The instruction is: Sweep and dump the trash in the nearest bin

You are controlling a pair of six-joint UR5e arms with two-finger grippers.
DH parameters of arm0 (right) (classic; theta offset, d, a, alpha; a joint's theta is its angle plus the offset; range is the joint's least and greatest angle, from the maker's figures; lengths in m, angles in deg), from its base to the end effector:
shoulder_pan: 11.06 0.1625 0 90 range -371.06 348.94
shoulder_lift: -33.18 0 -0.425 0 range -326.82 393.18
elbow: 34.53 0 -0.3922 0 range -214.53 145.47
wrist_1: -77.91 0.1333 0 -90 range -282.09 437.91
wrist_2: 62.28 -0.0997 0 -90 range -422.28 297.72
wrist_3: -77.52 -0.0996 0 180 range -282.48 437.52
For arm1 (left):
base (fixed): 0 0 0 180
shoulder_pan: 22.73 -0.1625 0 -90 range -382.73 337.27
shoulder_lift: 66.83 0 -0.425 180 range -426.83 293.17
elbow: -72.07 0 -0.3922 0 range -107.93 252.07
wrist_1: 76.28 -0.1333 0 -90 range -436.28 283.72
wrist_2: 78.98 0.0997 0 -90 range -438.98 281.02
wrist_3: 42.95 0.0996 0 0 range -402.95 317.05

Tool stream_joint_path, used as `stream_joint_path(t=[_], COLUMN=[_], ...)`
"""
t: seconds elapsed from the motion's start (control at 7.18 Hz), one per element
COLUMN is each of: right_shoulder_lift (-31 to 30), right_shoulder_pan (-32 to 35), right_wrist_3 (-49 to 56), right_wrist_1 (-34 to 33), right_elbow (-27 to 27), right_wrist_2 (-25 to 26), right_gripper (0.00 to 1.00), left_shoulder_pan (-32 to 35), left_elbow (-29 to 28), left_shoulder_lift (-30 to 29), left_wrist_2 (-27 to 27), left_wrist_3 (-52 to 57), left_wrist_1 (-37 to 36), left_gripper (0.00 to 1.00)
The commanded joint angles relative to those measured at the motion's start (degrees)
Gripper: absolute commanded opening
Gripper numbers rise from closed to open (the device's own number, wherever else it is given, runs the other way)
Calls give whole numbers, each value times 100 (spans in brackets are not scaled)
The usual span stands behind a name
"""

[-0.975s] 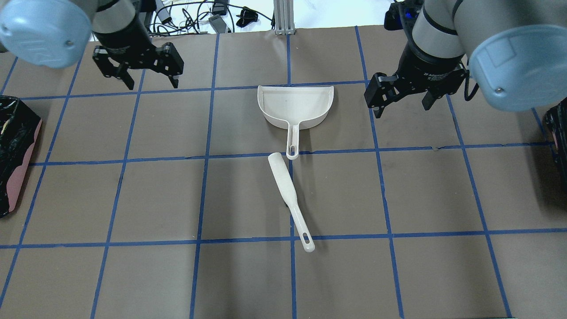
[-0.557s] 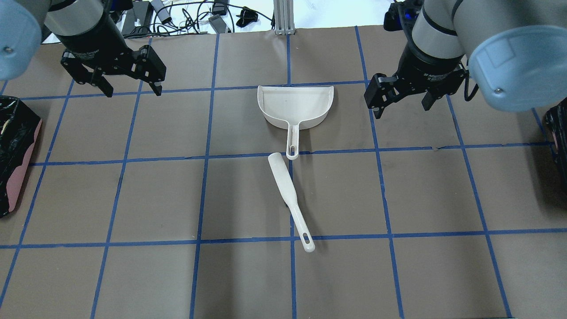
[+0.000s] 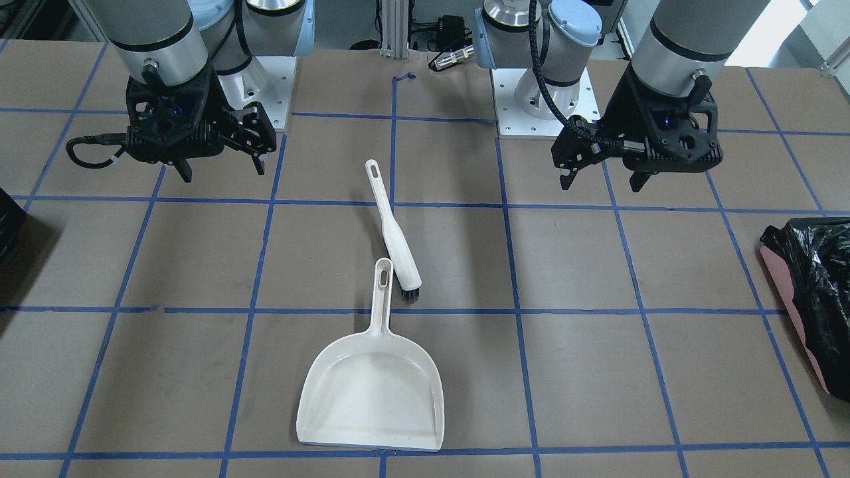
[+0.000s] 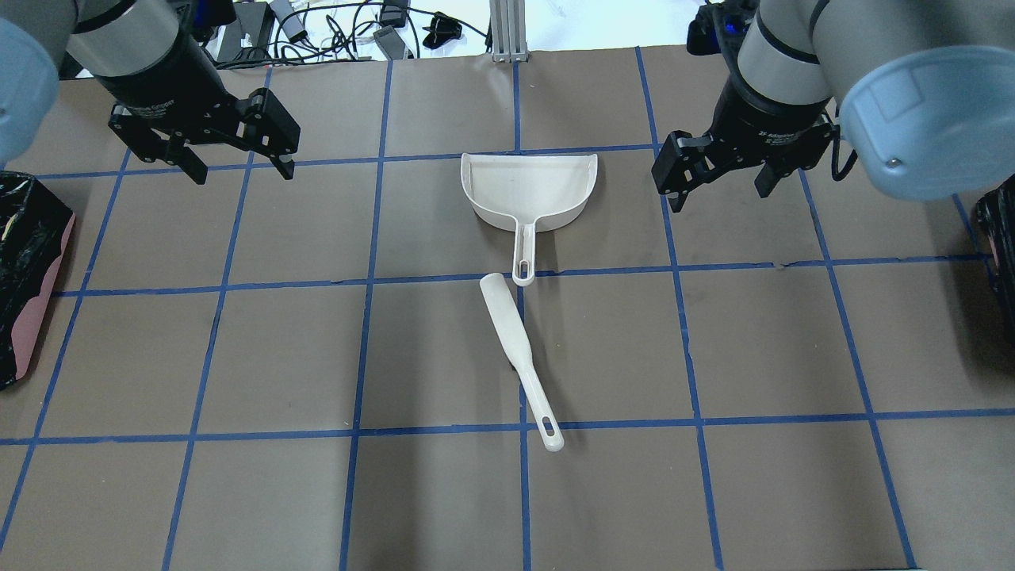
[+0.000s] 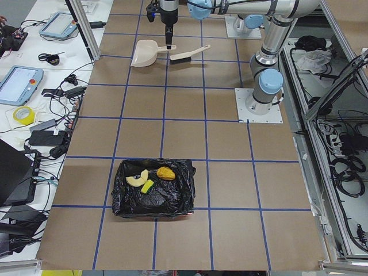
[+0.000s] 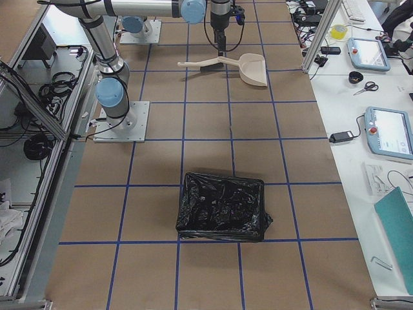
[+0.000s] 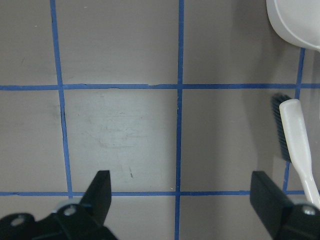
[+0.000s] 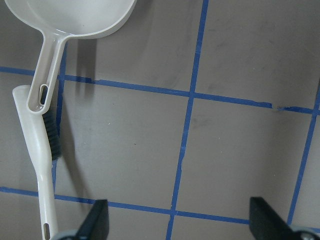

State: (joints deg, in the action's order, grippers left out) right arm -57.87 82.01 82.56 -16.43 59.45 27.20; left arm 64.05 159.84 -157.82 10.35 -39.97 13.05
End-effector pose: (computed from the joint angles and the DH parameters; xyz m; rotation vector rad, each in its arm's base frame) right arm 0.1600 -0.4781 0.4703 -0.2217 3.1248 -0.0388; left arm -0.1060 -0.5092 0.4997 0.0063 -3.1313 0.0531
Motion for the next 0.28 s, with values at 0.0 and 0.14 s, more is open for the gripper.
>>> stream_joint_path(t=[0.0, 0.14], right_shoulder_lift=[8, 8], right_shoulder_pan=[0, 0], right_wrist_3=[-3, 6], right_wrist_1=[-5, -5], right_elbow=[15, 15], right_wrist_2=[0, 0], right_gripper=[100, 100], left_shoulder_pan=[-20, -20], left_elbow=[3, 3], left_shoulder_lift=[-6, -6], left_wrist_2=[-3, -3], left_wrist_3=[0, 0], left_wrist_1=[-4, 5], left_gripper=[100, 100])
